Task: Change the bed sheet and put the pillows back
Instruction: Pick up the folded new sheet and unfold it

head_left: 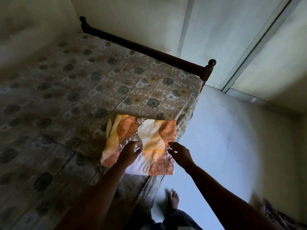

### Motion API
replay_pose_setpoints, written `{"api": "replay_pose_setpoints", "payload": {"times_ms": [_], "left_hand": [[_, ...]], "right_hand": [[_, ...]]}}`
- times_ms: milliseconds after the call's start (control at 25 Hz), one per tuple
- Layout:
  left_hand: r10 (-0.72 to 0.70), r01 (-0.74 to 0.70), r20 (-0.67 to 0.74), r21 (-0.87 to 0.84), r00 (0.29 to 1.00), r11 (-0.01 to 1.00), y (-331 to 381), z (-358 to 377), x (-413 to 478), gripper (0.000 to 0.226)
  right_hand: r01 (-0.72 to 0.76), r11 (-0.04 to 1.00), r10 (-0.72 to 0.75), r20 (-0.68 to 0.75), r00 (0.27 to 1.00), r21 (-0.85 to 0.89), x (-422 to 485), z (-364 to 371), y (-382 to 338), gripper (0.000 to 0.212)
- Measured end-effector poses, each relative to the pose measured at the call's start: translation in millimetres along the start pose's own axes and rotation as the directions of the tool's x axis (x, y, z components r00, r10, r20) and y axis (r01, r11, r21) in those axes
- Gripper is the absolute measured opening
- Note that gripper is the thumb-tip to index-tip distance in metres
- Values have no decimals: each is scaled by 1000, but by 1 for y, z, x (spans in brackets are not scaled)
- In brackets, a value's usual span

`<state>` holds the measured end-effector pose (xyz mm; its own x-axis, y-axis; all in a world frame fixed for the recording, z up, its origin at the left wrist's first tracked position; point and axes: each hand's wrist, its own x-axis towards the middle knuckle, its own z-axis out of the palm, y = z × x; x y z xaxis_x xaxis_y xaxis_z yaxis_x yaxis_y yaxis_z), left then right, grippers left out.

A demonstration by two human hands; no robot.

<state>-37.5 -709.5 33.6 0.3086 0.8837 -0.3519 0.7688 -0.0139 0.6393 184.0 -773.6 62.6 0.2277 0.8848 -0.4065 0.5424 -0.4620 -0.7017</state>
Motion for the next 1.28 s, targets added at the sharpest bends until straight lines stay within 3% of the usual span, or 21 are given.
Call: {"api": "replay_pose_setpoints", "payload": {"times_ms": [80, 160, 240, 320, 400, 480, 560, 600, 680, 760, 880, 960, 1160, 1280], "left_hand": [[-63, 61, -29, -55, 998, 997, 13, 3, 11, 40], [-163, 158, -40, -114, 986, 981, 24, 6, 19, 42], [-258, 247, -42, -166, 965, 955, 35, 8, 19, 43], [-341, 324, -44, -222, 939, 920, 43, 10, 16, 42], [-426, 394, -41, -312, 904, 865, 47, 12, 14, 43], [-531, 453, -19, -497, 847, 740, 45, 14, 16, 50], [-644, 478, 64, -727, 762, 493, 48, 16, 16, 56], [-687, 474, 112, -801, 718, 365, 51, 16, 17, 56], [-762, 468, 143, -854, 632, 227, 56, 16, 16, 59], [-831, 466, 58, -848, 553, 251, 52, 15, 10, 60], [-837, 504, -153, -736, 526, 452, 36, 11, -14, 52], [-838, 559, -246, -649, 487, 516, 31, 15, -39, 42], [-909, 419, -307, -813, 282, 404, 25, 53, -132, 37], [-965, 220, -178, -951, 192, 219, 20, 93, -198, 16]], "right_hand": [[-206, 957, 210, 5, 978, 206, 29, -8, 1, 38], [-380, 818, 394, 60, 917, 432, 58, -12, 4, 53], [-474, 743, 478, 122, 870, 473, 84, -12, 6, 72], [-521, 702, 509, 168, 844, 487, 105, -8, 6, 78], [-486, 699, 452, 203, 869, 525, 121, -4, 4, 58], [-438, 784, 366, 242, 899, 440, 132, 2, 0, 43], [-263, 939, 195, 289, 937, 221, 122, 8, -13, 39], [-73, 995, 45, 343, 938, 70, 110, 13, -19, 37], [362, 915, -221, 532, 818, -178, 77, 22, -31, 36], [591, 773, -307, 678, 668, -232, 50, 29, -33, 36], [719, 659, -368, 739, 564, -220, 29, 35, -25, 37], [792, 573, -408, 765, 498, -210, 19, 38, -20, 42], [928, 334, -479, 819, 316, -163, -35, 61, -2, 65], [928, 349, -379, 886, 268, -131, -84, 72, 23, 52]]}}
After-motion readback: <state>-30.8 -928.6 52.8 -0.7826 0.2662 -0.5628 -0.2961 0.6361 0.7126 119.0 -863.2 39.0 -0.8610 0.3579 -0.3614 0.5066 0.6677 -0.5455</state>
